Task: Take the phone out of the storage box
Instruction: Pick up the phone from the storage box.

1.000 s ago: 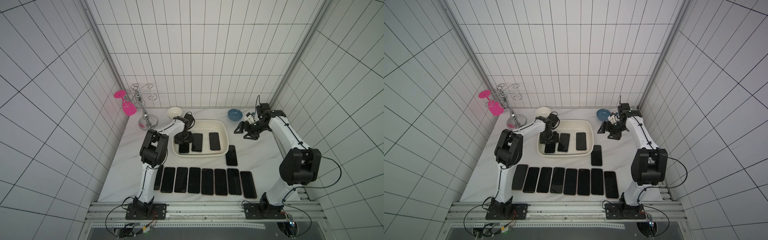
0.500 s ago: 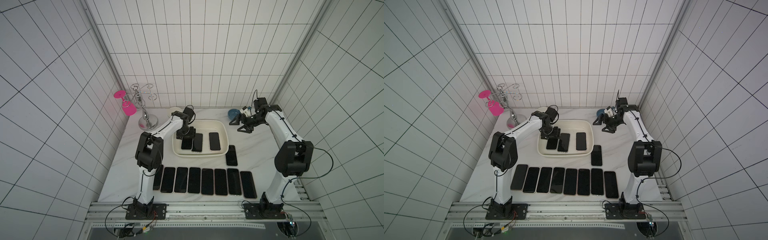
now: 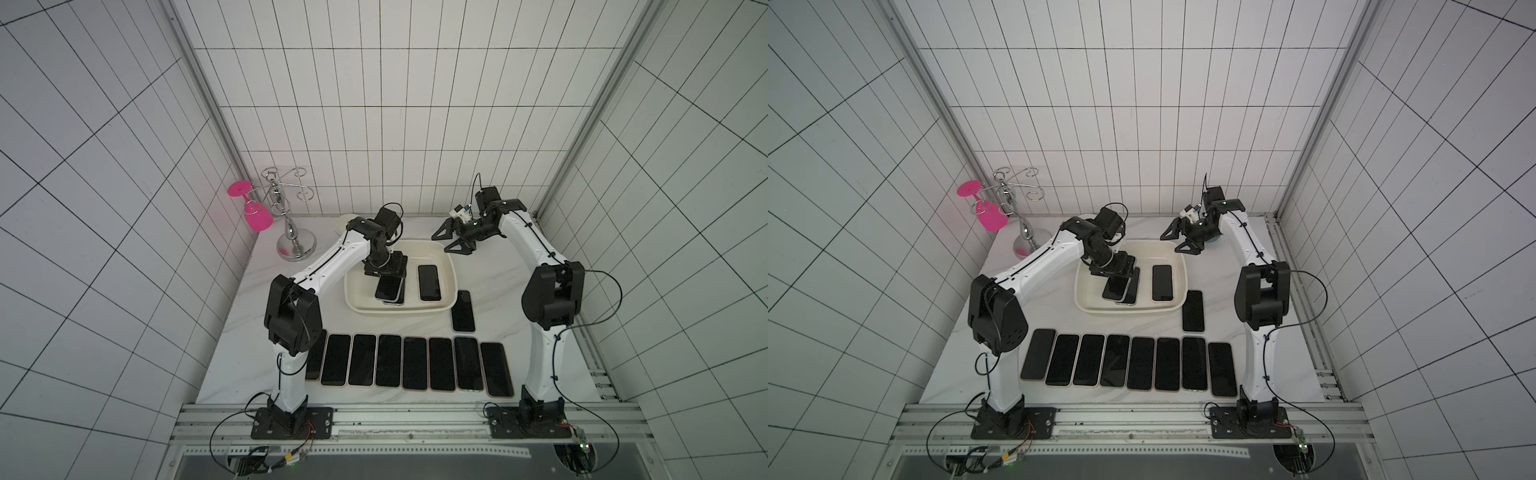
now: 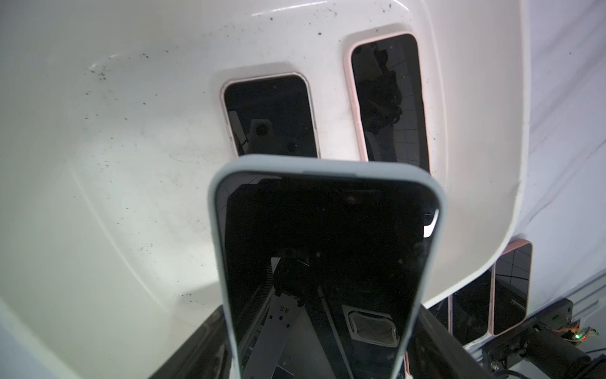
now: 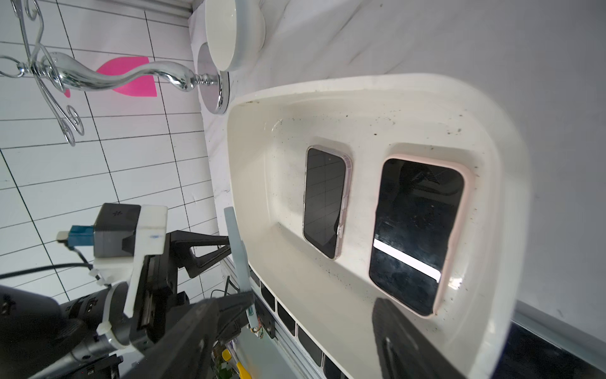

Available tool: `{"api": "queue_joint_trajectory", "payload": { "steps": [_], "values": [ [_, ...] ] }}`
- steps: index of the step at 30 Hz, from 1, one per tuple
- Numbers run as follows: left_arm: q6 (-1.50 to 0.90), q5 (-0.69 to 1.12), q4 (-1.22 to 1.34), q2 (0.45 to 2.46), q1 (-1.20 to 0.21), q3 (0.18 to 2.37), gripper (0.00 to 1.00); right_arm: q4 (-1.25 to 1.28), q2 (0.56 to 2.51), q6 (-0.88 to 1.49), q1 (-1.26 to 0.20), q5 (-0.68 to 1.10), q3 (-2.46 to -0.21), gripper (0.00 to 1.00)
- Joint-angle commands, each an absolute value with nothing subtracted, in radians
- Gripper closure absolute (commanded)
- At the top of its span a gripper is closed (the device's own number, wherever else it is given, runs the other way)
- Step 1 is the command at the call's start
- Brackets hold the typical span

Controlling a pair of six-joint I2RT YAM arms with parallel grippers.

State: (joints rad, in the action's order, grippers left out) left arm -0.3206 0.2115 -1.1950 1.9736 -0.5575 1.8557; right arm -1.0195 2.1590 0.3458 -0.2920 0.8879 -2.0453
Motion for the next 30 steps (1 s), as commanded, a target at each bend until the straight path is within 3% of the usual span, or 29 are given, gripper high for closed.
{"api": "queue_joint_trajectory", "payload": {
  "steps": [1,20,27,30],
  "values": [
    [-0.307,0.251,-1.183,1.913,-0.561,1.870,0.49,-1.029,2.201,0.362,-0.339,0.942,-2.086,0.26],
    [-0.308,0.274,-1.173,1.929,-0.572,1.879,0.50,-1.068,2.215,0.280,-0.462,1.018,-2.002,0.33],
    [-0.305,0.284,-1.170,1.935,-0.575,1.885,0.50,-1.118,2.221,0.222,-0.503,1.061,-1.986,0.42],
    [-0.301,0.291,-1.172,1.938,-0.577,1.889,0.50,-1.126,2.223,0.204,-0.509,1.110,-1.977,0.54]
  ]
}}
